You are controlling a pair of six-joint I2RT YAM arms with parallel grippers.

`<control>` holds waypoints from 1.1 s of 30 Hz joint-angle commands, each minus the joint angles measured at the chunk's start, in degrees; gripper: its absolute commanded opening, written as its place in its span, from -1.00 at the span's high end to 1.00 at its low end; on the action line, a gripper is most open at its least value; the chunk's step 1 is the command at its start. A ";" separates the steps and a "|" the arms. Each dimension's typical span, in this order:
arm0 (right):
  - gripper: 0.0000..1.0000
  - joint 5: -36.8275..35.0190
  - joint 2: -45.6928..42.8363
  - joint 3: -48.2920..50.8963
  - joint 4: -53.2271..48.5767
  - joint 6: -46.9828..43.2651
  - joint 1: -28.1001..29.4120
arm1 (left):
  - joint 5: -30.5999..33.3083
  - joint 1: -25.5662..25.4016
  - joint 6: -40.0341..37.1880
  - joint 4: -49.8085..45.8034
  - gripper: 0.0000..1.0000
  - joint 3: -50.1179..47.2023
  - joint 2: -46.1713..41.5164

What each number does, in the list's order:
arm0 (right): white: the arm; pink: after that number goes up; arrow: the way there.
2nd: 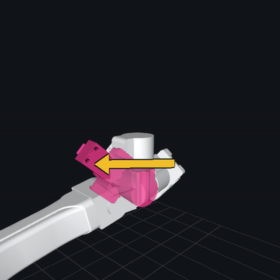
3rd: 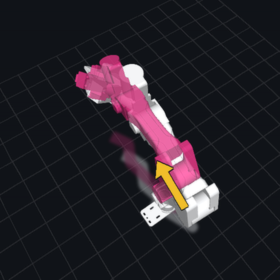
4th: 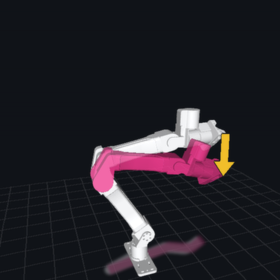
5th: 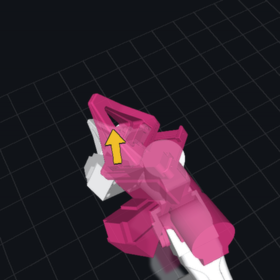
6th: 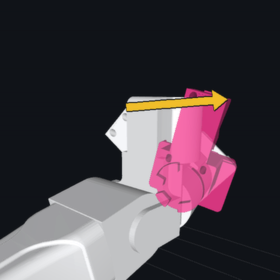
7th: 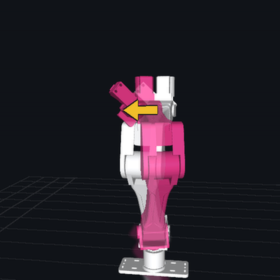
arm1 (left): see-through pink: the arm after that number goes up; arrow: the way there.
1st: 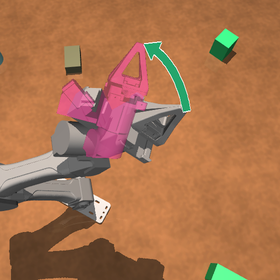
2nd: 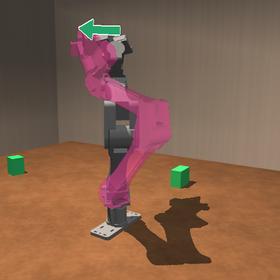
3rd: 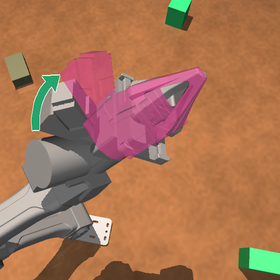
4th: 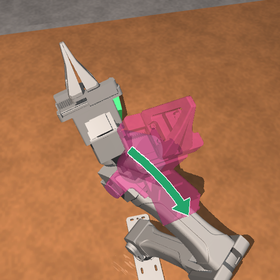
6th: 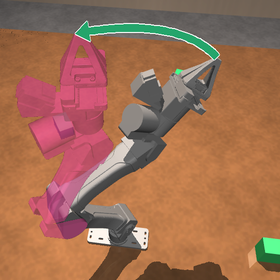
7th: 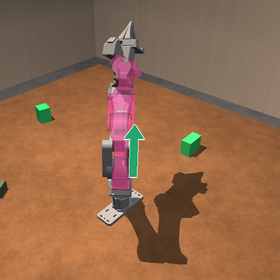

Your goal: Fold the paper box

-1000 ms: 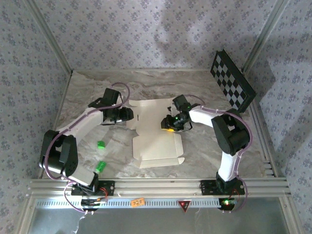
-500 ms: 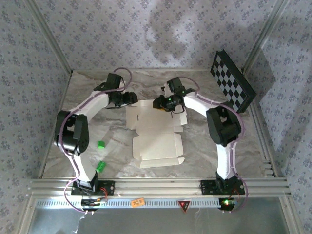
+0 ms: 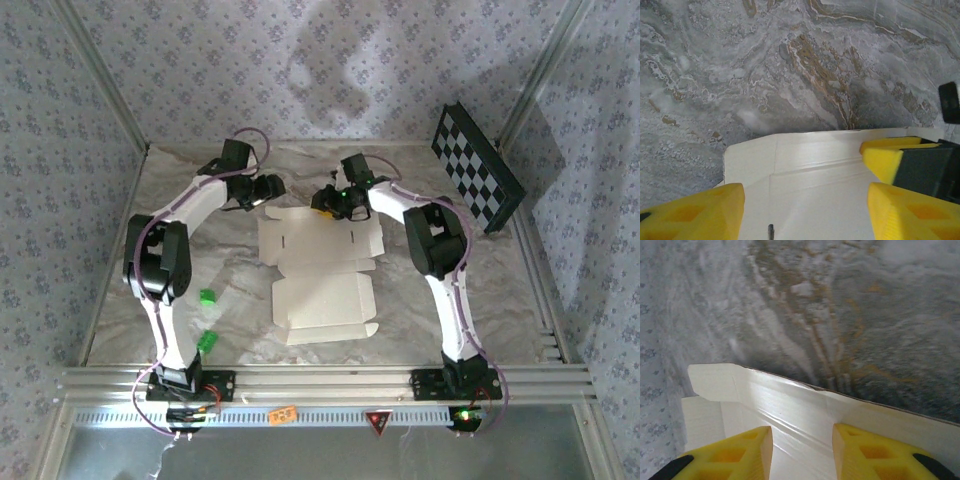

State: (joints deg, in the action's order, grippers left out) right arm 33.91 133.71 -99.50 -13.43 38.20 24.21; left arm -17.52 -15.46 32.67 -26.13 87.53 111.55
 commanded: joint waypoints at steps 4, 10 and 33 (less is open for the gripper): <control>0.24 0.75 2.73 1.74 1.33 1.85 -0.16 | 2.04 0.38 1.51 -2.03 -0.35 4.69 4.42; 0.24 1.22 2.90 3.82 3.21 2.78 -0.19 | 4.74 0.31 1.47 -5.65 -0.39 8.10 7.82; 0.24 0.72 1.37 5.20 3.02 2.43 -0.12 | 5.43 0.19 0.08 -10.95 -0.44 12.23 11.48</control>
State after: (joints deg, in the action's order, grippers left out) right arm 36.05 134.04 -96.60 -6.37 40.58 23.86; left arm -13.02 -15.38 33.50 -34.94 97.95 123.46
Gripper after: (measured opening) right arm 0.380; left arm 0.716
